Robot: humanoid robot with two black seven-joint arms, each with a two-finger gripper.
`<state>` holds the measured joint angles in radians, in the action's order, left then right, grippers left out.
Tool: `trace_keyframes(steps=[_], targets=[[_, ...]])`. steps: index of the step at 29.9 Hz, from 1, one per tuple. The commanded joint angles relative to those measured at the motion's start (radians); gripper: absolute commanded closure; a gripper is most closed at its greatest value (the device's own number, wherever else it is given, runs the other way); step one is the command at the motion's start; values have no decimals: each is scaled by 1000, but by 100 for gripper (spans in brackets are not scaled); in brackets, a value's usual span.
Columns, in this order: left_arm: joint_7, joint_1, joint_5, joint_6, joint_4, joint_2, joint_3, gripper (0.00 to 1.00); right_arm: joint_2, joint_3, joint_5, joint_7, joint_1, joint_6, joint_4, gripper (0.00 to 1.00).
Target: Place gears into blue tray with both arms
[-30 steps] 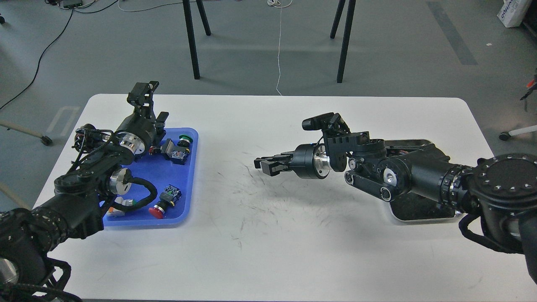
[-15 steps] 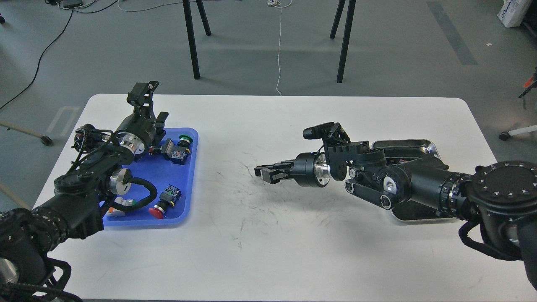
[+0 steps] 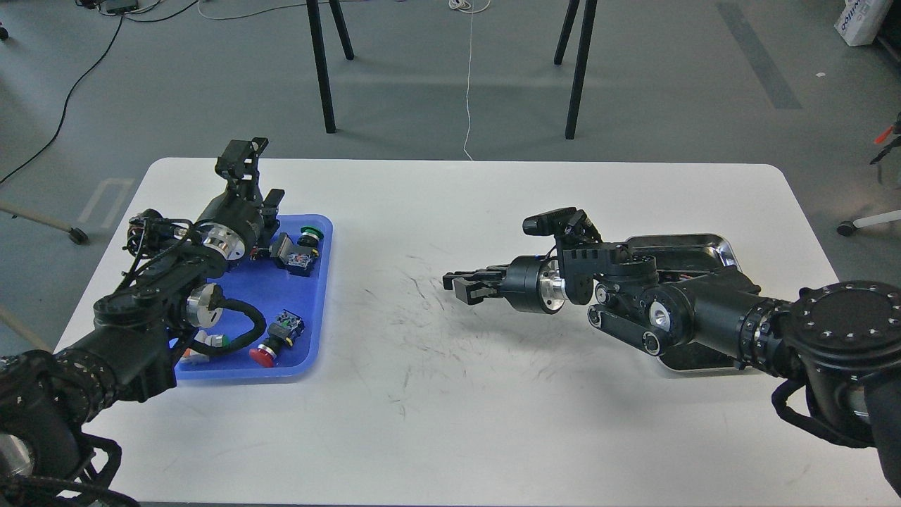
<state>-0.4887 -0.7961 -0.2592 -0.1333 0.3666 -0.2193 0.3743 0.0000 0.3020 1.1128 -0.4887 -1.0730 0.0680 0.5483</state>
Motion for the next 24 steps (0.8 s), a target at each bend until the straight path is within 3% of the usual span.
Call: trace_keyframes(steps=[1,10,24], targets=[[0,0,0,0,0,-3,0,0,0,-6,1,0,-27,-19,-1,94],[0,1,0,-2,0,-5,0,0,0,6,13,0,-104,-28,8,94],[0,0,0,-5,0,-3,0,0,0,89,25,0,-73,-148,18,94]])
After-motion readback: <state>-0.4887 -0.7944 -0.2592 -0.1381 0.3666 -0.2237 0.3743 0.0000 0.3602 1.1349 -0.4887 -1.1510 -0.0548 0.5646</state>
